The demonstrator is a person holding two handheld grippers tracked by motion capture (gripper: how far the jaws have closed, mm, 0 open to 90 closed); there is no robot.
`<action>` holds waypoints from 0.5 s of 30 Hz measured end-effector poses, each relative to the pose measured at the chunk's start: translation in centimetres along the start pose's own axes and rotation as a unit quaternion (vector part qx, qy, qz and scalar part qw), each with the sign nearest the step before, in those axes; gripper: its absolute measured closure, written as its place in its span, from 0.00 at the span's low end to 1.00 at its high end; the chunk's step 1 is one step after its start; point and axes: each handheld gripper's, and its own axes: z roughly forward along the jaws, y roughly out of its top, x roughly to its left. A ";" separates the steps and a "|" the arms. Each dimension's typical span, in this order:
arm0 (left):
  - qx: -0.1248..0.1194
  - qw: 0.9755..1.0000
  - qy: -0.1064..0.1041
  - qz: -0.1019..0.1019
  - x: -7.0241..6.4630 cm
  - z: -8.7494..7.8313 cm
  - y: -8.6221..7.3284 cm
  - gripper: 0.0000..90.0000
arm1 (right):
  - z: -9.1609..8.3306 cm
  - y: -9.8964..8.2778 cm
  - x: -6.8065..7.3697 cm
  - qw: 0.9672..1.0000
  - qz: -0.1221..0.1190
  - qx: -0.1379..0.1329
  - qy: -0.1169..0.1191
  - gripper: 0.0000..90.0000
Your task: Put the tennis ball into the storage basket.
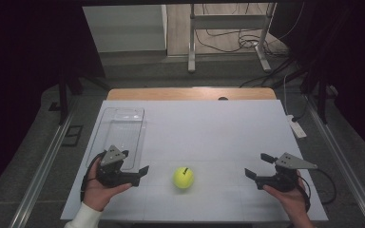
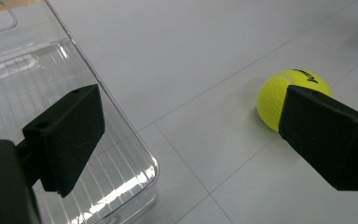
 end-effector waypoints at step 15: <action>0.020 0.999 -0.015 0.026 -0.8 0.7 1.2 0.10 | 0.2 0.0 0.1 1.000 0.000 0.003 0.001 0.13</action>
